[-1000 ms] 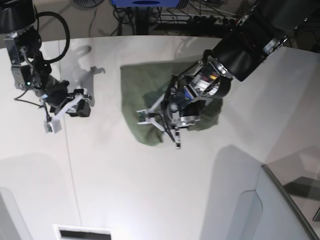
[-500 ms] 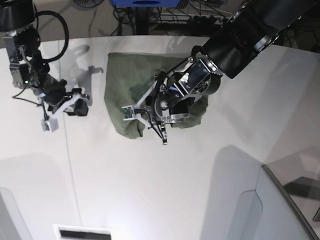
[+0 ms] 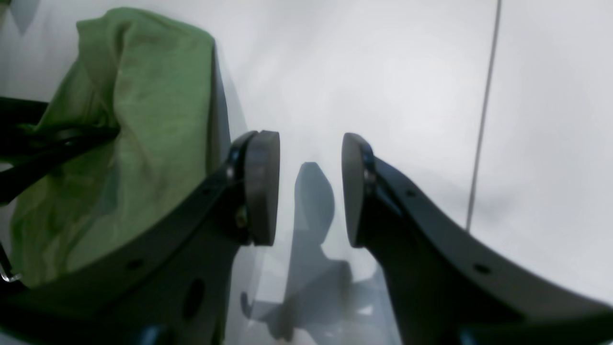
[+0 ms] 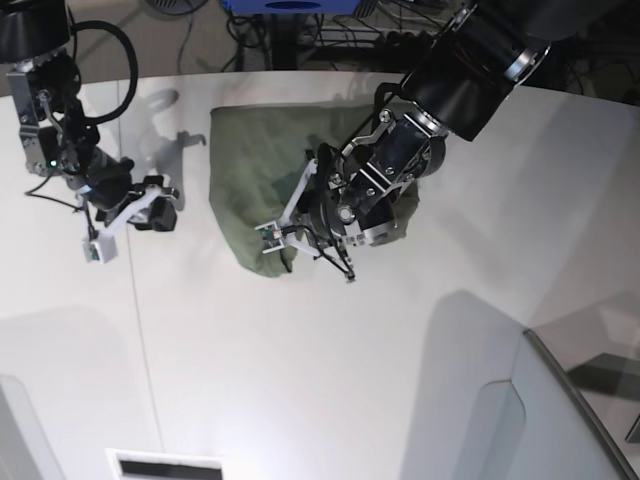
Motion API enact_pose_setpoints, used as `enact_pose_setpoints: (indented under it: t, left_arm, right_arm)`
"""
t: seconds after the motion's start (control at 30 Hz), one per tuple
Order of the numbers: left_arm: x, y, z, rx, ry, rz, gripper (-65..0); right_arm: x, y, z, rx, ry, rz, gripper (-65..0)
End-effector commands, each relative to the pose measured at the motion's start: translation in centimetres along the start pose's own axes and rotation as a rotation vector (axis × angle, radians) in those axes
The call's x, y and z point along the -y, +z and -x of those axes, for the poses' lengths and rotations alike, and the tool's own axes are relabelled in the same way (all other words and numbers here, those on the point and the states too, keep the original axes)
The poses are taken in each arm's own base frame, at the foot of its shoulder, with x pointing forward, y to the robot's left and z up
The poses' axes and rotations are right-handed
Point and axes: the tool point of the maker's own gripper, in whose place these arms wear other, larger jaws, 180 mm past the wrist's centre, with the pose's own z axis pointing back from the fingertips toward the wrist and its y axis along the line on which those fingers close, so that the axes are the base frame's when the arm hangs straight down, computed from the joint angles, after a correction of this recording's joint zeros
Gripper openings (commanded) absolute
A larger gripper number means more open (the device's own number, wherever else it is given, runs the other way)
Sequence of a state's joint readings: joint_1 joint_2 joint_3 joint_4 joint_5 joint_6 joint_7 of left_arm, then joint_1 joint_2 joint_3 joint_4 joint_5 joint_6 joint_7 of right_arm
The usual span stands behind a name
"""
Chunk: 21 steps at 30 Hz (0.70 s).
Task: Layout the t-shirt on the table in an organized manner, then fold the t-shirt properly
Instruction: 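Grasp the shirt corner with the left gripper and lift it over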
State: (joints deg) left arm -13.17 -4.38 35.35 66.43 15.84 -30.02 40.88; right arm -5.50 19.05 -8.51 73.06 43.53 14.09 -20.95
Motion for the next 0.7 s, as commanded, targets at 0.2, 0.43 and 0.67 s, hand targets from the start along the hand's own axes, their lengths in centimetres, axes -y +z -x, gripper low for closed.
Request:
enact_pose_setpoints:
  t: [0.2, 0.43, 0.67]
  left_arm:
    - [1.2, 0.0, 1.7, -0.071, -0.013, 0.030, -65.0]
    - [-0.3, 0.3, 0.6, -0.055, -0.022, 0.003, -65.0]
    - [-1.6, 0.6, 0.1, -0.048, -0.027, -0.020, -65.0]
  right_arm:
    - [-0.2, 0.3, -1.3, 0.041, 0.007, -0.016, -44.1]
    - [-0.3, 0.3, -1.1, 0.037, 0.007, -0.018, -44.1]
    - [-0.3, 0.3, -1.0, 0.034, 0.008, -0.018, -44.1]
